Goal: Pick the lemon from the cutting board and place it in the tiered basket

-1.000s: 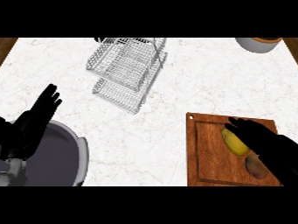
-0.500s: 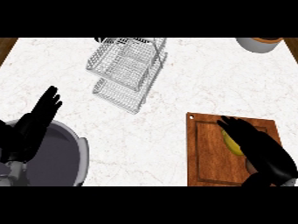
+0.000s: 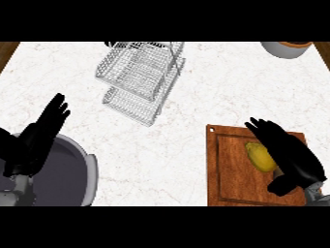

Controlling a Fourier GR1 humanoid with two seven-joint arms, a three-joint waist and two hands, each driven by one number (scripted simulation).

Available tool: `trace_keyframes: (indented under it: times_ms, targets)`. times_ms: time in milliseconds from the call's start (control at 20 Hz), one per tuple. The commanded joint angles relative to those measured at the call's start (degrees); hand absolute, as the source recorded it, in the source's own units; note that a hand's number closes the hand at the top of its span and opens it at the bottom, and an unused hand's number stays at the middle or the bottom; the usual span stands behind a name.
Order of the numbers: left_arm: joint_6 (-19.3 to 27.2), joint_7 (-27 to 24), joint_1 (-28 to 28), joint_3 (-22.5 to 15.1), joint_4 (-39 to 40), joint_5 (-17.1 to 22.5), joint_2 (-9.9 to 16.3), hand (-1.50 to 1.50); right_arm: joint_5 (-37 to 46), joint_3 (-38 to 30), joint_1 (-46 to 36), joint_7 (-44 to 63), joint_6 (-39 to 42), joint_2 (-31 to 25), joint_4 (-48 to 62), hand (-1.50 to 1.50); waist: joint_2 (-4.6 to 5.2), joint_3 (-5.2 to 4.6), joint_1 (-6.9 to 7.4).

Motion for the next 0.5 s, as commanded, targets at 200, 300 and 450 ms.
trace_keyframes:
  times_ms: [200, 300, 450]
  targets:
    - [-0.36, 1.52, -1.26, 0.46, 1.13, -1.81, -1.85, 0.00, 0.85, 0.66, -3.88, -2.80, 8.34, 1.56, 8.38, 1.50, 0.08, -0.05, 0.30]
    - [-1.34, -3.48, -0.50, 0.84, 4.35, -3.68, -2.73, 0.00, 6.38, 2.93, -2.94, -2.72, 5.89, 1.63, 7.29, 1.50, 0.06, -0.07, 0.09]
    - [-1.35, 2.64, -1.78, 1.77, -0.05, -2.72, -2.75, 0.00, 8.53, 1.37, -4.75, -6.37, 4.32, 1.40, 9.97, 1.50, 0.04, -0.05, 0.12]
